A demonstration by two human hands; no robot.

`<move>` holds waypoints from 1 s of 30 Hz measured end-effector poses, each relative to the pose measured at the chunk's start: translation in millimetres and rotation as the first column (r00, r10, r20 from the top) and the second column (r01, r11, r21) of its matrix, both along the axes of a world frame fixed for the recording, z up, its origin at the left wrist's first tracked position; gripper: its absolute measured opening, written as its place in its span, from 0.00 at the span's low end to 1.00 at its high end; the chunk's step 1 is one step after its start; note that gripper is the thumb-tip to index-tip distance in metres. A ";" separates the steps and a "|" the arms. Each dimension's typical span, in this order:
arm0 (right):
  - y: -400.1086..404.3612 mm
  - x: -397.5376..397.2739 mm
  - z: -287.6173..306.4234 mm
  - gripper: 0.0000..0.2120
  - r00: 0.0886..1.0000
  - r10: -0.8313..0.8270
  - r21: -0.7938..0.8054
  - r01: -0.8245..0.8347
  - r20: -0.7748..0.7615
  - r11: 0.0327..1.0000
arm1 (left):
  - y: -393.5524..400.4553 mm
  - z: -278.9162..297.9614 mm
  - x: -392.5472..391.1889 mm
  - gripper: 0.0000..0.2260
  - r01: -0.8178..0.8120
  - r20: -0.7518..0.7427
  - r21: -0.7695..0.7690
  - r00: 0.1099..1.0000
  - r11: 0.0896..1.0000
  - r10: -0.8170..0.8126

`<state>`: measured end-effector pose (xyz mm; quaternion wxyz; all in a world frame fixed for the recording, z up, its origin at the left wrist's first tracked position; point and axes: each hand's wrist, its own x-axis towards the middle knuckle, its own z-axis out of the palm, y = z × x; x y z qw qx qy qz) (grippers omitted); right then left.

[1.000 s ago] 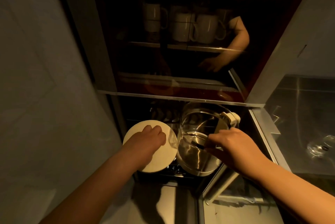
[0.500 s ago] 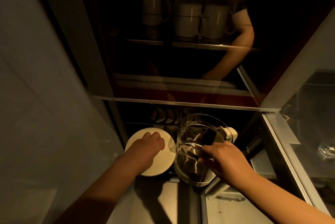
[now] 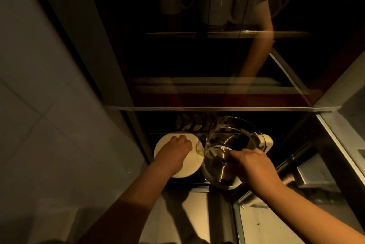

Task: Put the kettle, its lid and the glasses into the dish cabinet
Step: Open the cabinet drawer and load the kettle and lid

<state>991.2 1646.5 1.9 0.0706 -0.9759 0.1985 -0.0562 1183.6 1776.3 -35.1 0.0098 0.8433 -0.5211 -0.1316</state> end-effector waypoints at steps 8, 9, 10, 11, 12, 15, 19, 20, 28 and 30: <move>2.4 11.7 -3.8 0.16 0.989 0.001 -0.064 0.008 0.150 0.998 | -12.9 -6.6 18.0 0.27 0.020 0.031 -0.024 0.999 1.000 -0.019; 1.5 12.9 -5.4 0.16 0.987 0.003 -0.068 0.008 0.164 0.998 | -13.7 -7.7 20.0 0.27 0.025 0.036 -0.027 0.999 0.999 -0.024; 0.5 14.1 -7.0 0.15 0.985 0.003 -0.072 0.009 0.174 0.997 | -14.4 -9.1 21.8 0.27 0.034 0.042 -0.027 0.999 0.999 -0.033; -0.2 15.2 -8.1 0.16 0.985 0.000 -0.079 0.014 0.174 0.997 | -15.1 -10.6 22.8 0.27 0.042 0.047 -0.026 0.998 0.999 -0.040; -1.2 16.3 -9.3 0.16 0.985 -0.003 -0.091 0.019 0.170 0.996 | -15.9 -12.0 23.3 0.27 0.044 0.048 -0.026 0.998 0.999 -0.043; -2.9 18.1 -13.6 0.17 0.989 0.000 -0.098 0.015 0.150 0.995 | -17.8 -15.8 25.0 0.28 0.033 0.042 -0.031 0.999 0.999 -0.032; -7.8 21.3 -20.7 0.16 0.992 -0.035 -0.048 0.041 0.117 0.998 | -23.3 -20.5 26.8 0.28 -0.003 0.017 -0.022 1.000 1.000 0.004; -8.7 22.9 -22.7 0.15 0.994 -0.048 -0.045 0.053 0.101 0.998 | -25.0 -21.5 27.0 0.28 -0.014 0.009 -0.014 1.000 1.000 0.014; -9.7 26.3 -30.3 0.08 0.997 -0.077 0.007 0.077 0.026 0.997 | -44.0 -28.0 32.9 0.28 -0.064 -0.072 0.118 0.995 0.991 0.072; -8.1 26.0 -28.2 0.10 0.995 -0.091 0.007 0.091 0.033 0.996 | -47.3 -29.9 35.0 0.27 -0.070 -0.094 0.120 0.992 0.990 0.082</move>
